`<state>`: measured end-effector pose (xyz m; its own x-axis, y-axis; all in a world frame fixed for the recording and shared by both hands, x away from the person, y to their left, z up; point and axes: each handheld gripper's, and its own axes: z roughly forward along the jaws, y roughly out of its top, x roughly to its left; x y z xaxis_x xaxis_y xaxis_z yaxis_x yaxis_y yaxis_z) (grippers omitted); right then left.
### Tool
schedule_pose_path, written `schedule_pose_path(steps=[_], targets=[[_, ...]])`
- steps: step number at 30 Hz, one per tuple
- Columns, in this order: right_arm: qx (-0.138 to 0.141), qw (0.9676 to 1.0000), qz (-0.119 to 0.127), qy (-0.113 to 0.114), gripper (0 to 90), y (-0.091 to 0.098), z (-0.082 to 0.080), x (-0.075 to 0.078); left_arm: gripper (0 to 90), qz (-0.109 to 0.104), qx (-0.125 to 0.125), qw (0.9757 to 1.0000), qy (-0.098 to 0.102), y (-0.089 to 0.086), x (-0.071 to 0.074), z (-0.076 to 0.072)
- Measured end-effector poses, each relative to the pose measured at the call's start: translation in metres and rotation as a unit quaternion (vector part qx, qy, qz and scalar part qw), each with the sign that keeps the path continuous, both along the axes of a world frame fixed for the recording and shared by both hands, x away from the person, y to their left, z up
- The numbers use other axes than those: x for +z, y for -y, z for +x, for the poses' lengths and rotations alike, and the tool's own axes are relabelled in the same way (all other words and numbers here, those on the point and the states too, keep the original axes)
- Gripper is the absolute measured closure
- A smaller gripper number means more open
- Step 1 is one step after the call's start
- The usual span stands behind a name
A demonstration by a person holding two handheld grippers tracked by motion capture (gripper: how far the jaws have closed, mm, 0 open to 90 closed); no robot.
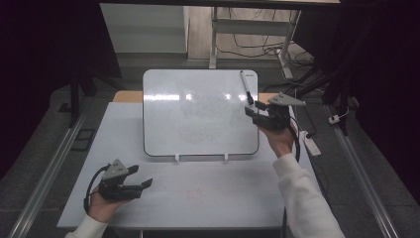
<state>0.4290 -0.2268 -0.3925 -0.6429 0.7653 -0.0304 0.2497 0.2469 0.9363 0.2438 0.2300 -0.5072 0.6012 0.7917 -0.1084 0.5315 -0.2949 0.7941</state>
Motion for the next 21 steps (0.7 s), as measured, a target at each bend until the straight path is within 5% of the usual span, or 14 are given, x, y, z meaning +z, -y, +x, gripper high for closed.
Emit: schedule_pose_path(steps=[9, 21], targets=[[0.040, 0.9991, 0.009, -0.009, 47.6, 0.030, -0.052, -0.035, 26.4, -0.002, 0.000, 1.0000, 0.000, -0.001, -0.002, 0.003], [0.025, 0.9994, -0.004, -0.023, 46.8, 0.085, -0.099, -0.084, 26.2, -0.002, 0.001, 1.0000, -0.006, -0.001, -0.005, 0.007]])
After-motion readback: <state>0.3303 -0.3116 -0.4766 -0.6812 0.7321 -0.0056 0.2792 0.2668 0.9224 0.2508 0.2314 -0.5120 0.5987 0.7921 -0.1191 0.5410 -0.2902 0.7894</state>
